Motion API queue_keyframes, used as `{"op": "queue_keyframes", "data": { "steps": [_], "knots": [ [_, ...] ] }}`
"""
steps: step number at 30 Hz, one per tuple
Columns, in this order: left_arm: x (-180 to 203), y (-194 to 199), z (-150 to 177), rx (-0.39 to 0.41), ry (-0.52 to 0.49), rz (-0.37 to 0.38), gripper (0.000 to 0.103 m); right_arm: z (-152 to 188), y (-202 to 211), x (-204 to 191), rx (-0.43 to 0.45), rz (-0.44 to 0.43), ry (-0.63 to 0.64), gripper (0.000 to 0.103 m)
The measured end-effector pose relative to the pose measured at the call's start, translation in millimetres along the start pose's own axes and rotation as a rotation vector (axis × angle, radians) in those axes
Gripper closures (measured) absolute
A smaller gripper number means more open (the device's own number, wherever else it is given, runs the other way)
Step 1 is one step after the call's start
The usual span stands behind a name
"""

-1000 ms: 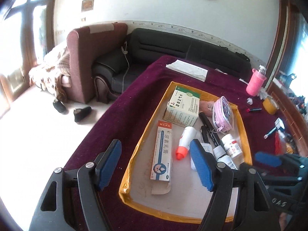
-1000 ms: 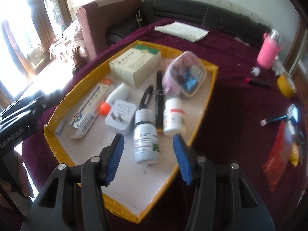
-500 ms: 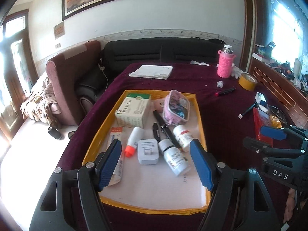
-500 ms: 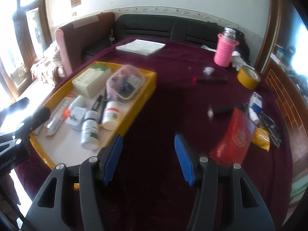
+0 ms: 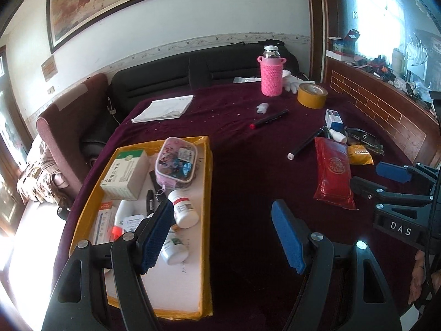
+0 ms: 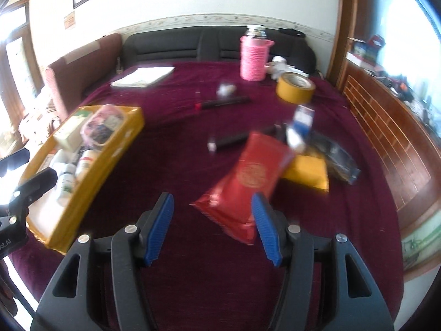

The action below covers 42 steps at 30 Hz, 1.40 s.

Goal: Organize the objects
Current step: 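Withdraw both grippers from the tray toward the remaining items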

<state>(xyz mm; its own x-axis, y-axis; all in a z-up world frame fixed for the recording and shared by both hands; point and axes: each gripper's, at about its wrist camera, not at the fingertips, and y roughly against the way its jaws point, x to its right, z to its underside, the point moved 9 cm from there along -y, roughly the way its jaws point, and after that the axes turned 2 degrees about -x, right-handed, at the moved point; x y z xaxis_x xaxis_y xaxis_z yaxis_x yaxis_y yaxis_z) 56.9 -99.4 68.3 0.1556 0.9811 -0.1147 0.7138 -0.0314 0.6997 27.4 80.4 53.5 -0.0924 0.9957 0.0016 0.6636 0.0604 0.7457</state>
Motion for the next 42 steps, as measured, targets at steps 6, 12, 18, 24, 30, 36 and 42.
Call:
{"op": "queue_keyframes", "data": {
  "steps": [6,12,18,24,30,36,42],
  "knots": [
    [43.3,-13.3,-4.7,-0.026,-0.054,0.043,0.035,6.2,-3.4,41.4,-0.005,0.033,-0.043,0.045],
    [92.0,-39.5,-11.6,-0.069,-0.105,0.101,0.035,14.2,-9.1,79.8,-0.022,0.067,-0.084,0.045],
    [134.4,-73.2,-18.7,-0.133,-0.125,0.181,0.036,28.4,-8.9,149.7,-0.047,0.101,-0.234,0.045],
    [146.7,-106.5,-43.1,-0.165,-0.05,0.242,0.036,52.7,-5.2,217.2,-0.075,0.124,-0.399,0.045],
    [129.7,-148.2,-86.6,-0.081,-0.089,0.209,0.036,61.1,-8.4,239.6,-0.095,0.127,-0.434,0.045],
    [134.5,-196.3,-96.4,-0.113,-0.248,0.253,0.036,60.0,-20.7,234.1,-0.107,0.088,-0.454,0.045],
    [162.0,-228.9,-82.0,-0.174,-0.378,0.287,0.041,54.6,-38.1,235.6,-0.143,0.103,-0.457,0.045]
  ]
}}
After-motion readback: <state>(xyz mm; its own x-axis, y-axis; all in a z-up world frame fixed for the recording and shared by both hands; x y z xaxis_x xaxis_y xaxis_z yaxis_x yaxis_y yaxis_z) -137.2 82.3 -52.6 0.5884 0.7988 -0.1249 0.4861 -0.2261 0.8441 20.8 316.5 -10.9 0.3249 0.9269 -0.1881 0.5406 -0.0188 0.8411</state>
